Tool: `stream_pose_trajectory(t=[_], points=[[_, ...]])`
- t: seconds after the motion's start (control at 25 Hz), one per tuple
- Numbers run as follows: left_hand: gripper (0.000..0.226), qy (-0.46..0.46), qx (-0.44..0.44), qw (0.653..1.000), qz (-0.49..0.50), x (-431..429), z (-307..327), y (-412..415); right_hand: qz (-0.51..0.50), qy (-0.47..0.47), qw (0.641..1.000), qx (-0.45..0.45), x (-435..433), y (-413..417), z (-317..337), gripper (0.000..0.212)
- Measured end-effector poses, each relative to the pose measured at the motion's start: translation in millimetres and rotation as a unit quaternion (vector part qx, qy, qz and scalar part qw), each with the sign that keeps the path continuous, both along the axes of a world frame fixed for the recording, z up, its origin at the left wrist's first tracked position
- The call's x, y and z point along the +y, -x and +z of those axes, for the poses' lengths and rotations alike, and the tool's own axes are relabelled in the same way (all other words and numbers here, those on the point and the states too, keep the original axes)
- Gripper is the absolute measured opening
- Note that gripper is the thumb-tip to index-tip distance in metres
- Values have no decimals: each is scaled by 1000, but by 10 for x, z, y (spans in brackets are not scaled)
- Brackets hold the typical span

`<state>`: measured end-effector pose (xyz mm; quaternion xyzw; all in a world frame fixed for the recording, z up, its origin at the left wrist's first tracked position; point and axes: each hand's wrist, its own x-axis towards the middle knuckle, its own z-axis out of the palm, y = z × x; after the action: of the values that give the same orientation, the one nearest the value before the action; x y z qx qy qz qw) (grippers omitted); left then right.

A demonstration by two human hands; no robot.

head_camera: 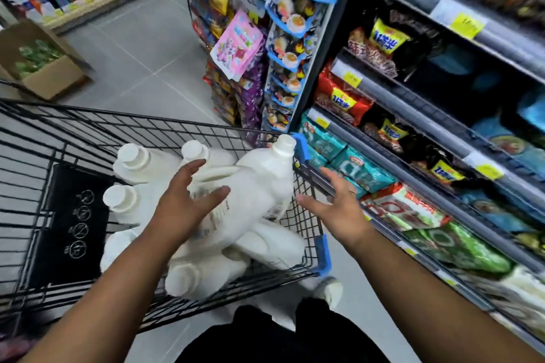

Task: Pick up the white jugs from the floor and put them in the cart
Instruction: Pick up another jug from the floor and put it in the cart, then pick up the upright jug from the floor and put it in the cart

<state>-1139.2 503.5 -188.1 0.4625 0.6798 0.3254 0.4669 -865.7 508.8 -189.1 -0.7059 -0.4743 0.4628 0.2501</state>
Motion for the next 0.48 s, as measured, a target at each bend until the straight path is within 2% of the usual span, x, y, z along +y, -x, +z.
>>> stream_pose_trajectory(t=[0.08,0.16,0.32,0.48], points=[[54,-31,-76,996,-39,21,207,-366,7,-47,999,-23,-112,-282,303,80],[51,-57,-110,989,-77,38,410,-769,-7,-87,996,-21,-253,-550,578,81],[65,-111,-121,973,-163,15,877,-1696,-80,-150,985,17,-664,-1313,979,77],[63,-155,-128,948,-245,-233,1302,-2840,-156,-225,961,34,-1320,-2302,1304,68]])
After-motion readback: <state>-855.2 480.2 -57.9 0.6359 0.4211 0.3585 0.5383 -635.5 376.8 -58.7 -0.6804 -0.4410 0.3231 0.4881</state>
